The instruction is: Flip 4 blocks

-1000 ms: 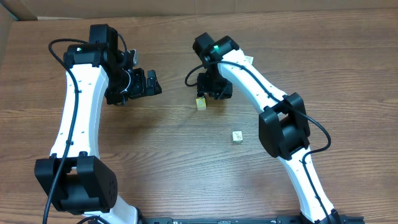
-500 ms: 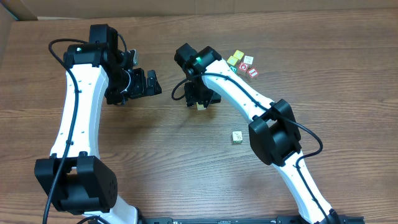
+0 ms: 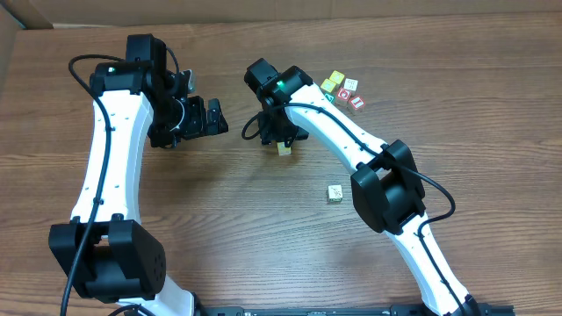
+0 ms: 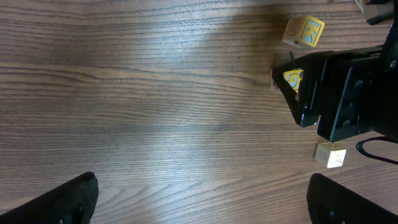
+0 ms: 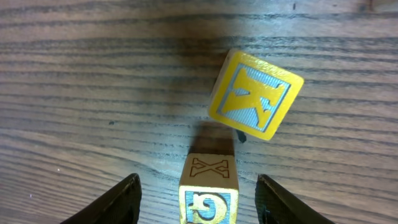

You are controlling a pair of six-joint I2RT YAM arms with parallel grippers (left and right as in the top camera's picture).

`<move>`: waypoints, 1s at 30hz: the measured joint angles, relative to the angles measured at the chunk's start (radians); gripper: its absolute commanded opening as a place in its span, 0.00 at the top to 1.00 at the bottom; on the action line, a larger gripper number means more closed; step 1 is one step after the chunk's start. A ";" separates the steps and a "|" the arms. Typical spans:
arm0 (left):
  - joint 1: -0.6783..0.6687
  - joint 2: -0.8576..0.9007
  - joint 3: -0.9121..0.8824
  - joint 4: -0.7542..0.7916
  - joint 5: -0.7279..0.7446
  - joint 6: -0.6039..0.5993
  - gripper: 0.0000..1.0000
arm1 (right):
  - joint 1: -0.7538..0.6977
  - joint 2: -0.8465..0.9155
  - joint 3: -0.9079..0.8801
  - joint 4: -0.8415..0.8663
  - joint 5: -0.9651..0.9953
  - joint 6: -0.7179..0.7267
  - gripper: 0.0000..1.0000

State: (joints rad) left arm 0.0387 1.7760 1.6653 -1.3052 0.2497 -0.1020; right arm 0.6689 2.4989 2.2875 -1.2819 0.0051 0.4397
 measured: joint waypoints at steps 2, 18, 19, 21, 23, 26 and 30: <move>0.000 0.000 0.000 0.000 0.000 0.000 0.00 | 0.000 0.000 0.000 0.005 0.010 0.000 0.45; 0.000 0.000 0.000 0.000 0.000 0.000 0.00 | 0.000 0.000 -0.001 0.061 0.055 0.002 0.66; 0.000 0.000 0.000 0.000 0.000 0.000 0.00 | 0.000 0.000 -0.001 0.061 0.055 0.002 0.66; 0.000 0.000 0.000 0.000 0.000 0.000 0.00 | 0.000 0.000 -0.001 0.060 0.055 0.002 0.70; 0.000 0.000 0.000 0.000 0.000 0.000 0.00 | 0.000 0.000 -0.006 0.063 0.055 0.002 0.76; 0.000 0.000 0.000 0.000 0.000 0.000 0.00 | 0.000 0.000 -0.031 0.072 0.056 0.004 0.77; 0.000 0.000 0.000 0.000 0.000 0.000 0.00 | 0.000 0.000 -0.068 0.056 0.055 0.006 0.86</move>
State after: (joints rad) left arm 0.0387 1.7760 1.6653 -1.3048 0.2497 -0.1020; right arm 0.6689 2.4989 2.2192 -1.2259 0.0605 0.4458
